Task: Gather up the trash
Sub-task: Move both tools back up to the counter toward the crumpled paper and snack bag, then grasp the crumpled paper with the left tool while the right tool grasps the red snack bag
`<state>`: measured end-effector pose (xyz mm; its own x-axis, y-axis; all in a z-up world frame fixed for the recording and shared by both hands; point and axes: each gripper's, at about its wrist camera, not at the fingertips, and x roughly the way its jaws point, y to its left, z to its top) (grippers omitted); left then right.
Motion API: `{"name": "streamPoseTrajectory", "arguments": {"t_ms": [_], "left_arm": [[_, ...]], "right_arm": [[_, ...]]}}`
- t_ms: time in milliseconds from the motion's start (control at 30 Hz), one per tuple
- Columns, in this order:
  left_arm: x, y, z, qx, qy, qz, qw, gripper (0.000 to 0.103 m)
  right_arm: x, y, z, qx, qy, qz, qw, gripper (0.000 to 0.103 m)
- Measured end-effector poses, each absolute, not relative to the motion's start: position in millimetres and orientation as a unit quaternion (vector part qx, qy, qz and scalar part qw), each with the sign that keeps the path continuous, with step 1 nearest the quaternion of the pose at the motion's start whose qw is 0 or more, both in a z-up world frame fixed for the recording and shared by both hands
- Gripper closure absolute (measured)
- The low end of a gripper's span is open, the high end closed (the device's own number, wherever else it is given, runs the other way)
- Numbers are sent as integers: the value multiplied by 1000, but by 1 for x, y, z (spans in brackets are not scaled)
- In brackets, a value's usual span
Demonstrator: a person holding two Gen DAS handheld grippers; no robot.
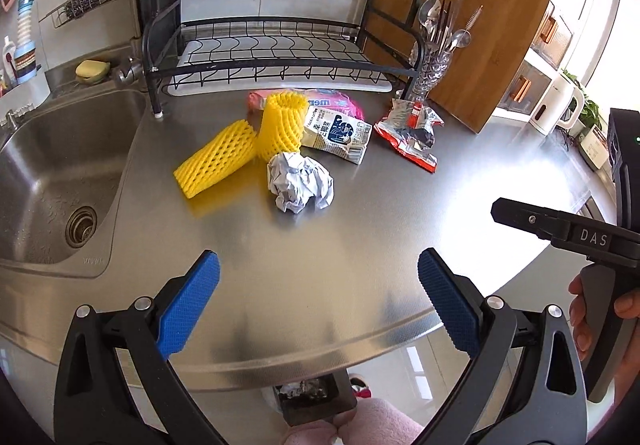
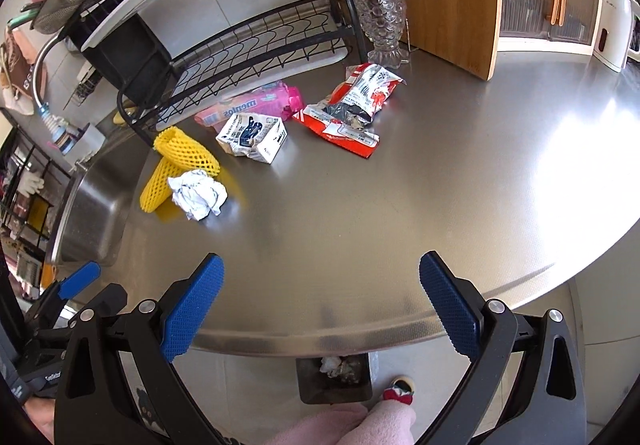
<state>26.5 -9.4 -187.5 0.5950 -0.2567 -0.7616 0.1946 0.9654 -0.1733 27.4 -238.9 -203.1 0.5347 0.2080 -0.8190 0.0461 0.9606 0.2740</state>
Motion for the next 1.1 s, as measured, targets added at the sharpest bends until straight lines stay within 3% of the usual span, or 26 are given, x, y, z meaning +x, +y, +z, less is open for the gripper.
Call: {"name": "streamPoseTrajectory", "arguments": {"t_ms": [500,900,1033,1100], "left_arm": [[124,-29,-222,-65,468,-73,878,10],[157,-30,-239,-77,488,-43,868,25],[162,-32,-245,-75,492,-41,866,35],[163,-32,-246,-76,491,-39,867,37]], "right_arm": [[148,-277,-225,139,501,67,852,4],[221,-279,-257,162,530,46,831,5],[232,-275,-268,156,539,42,826,5],[236,-271,-272,144,542,42,827,8]]}}
